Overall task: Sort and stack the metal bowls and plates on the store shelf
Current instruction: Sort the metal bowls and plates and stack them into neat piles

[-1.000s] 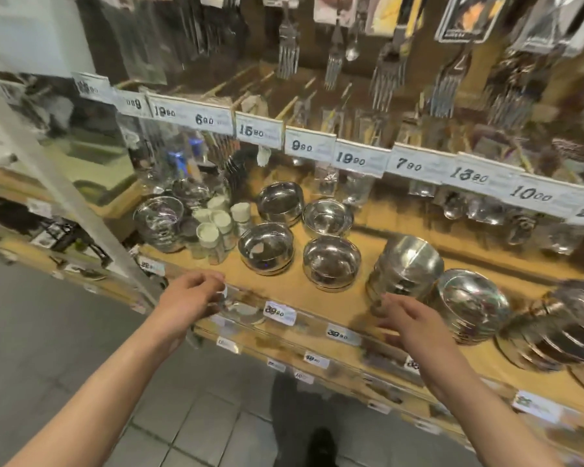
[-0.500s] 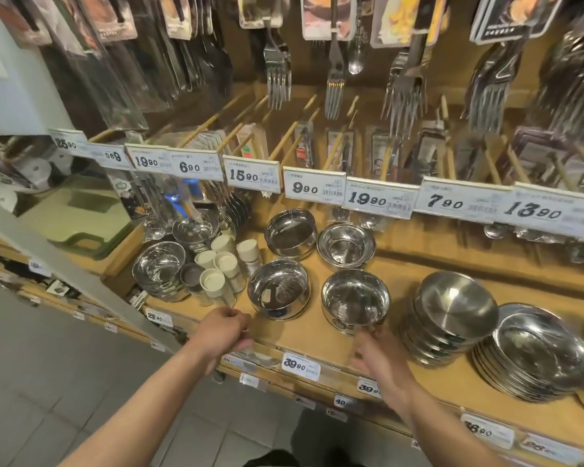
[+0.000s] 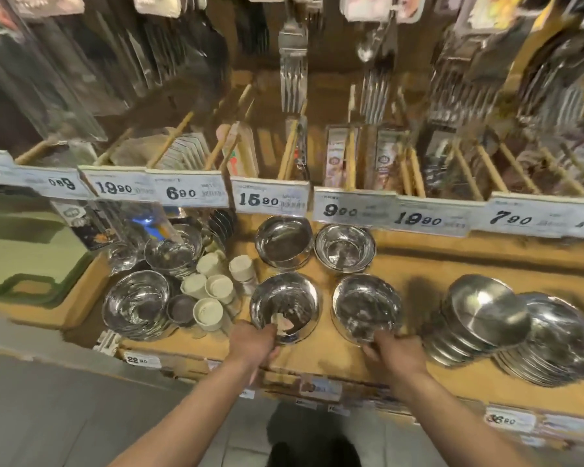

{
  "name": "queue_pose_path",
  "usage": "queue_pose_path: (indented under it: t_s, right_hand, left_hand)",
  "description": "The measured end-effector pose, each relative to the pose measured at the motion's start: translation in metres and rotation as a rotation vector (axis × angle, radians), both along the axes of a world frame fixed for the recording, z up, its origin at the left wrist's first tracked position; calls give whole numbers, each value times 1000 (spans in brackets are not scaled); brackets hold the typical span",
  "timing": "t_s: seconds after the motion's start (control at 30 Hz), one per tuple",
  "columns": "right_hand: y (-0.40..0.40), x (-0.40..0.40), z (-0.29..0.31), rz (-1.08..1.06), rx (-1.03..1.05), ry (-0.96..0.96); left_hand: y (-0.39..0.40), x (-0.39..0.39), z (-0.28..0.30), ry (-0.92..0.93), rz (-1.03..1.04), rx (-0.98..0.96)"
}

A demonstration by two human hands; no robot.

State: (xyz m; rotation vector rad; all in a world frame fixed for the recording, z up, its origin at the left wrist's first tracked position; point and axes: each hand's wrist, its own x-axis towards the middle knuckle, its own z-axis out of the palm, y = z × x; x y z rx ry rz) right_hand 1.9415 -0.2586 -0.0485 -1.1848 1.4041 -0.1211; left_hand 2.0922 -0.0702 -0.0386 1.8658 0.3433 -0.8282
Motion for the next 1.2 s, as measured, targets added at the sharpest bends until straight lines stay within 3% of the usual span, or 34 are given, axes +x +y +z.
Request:
queue_pose_path:
  t_s: [0.13,0.4,0.57,0.8,0.97,1.2]
  right_hand:
    - [5,5,6,-131,86,-82]
    - [18,-5,39,-135,144,-291]
    - [19,-14,60,-79,160,-403]
    - [17,-8,80,-98,155,-436]
    - [26,12,85,-35,148,-426]
    - [50,41,78,81,202,-309]
  left_hand:
    - [-1,9,-6,11,-2,8]
    - [8,20,8,110,-88,-89]
    - [19,22,24,-23,-226,-128]
    - [17,20,44,-80,-231,-209]
    - [7,15,42,-103,-245,-103]
    - [19,15,31,-68,-218,-129]
